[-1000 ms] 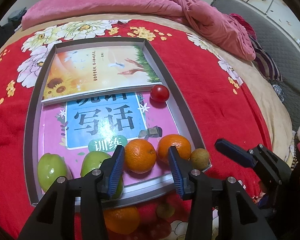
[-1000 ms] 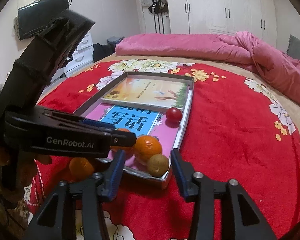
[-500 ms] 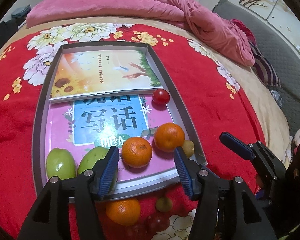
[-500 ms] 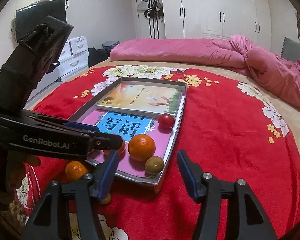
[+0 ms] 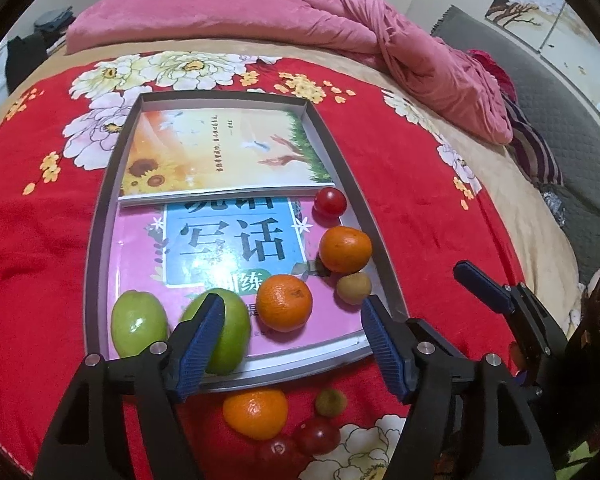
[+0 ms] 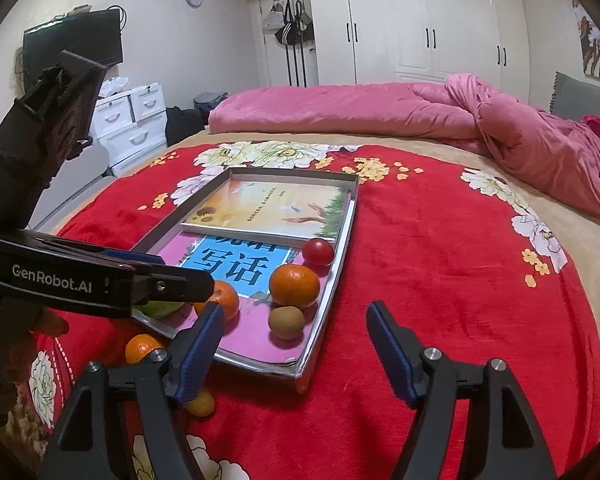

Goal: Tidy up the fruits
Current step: 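Withdraw both open tools from the tray toward the loose fruit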

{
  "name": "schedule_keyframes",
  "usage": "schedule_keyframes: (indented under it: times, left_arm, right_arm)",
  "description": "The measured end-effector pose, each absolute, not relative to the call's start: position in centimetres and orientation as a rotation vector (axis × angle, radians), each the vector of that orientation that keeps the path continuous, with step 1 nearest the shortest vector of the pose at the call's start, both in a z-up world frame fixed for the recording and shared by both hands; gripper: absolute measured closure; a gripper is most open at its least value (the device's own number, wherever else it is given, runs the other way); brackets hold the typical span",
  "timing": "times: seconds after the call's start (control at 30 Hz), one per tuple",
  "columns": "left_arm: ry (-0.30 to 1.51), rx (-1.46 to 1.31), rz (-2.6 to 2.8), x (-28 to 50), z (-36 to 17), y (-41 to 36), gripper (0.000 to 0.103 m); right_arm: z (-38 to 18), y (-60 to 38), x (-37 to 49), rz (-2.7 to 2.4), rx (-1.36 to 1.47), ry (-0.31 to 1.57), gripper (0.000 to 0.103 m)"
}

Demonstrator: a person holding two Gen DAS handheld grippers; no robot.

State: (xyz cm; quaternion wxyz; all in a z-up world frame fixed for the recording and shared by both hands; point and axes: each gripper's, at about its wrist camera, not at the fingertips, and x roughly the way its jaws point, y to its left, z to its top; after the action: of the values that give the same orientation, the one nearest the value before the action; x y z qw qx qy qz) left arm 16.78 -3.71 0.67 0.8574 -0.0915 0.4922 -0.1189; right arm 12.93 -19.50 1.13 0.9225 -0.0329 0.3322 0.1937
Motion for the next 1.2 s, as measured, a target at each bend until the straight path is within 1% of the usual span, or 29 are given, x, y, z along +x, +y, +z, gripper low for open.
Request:
schedule_keyframes:
  times: [0.13, 0.27, 0.43, 0.77, 1.2]
  left_arm:
    - [1.022, -0.203, -0.249, 16.5, 1.1, -3.3, 0.029]
    - [1.010, -0.204, -0.249, 16.3, 1.6, -3.0, 0.028]
    - [0.985, -0.202, -0.251, 15.8, 2.4, -2.7, 0.028]
    - [0.946, -0.215, -0.244, 14.5, 4.1, -1.2, 0.028]
    - [0.939, -0.205, -0.226, 13.6, 4.4, -0.1, 0.028]
  right_arm:
    - [1.4, -19.7, 12.8, 0.386, -0.057, 0.666, 0.024]
    - [1.8, -20.1, 12.7, 0.378, -0.046, 0.649, 0.023]
    - [2.2, -20.3, 12.6, 0.370, -0.032, 0.627, 0.019]
    - [3.0, -20.7, 12.2, 0.361, -0.018, 0.588, 0.015]
    - [3.7, -20.6, 11.6, 0.382, -0.018, 0.561, 0.012]
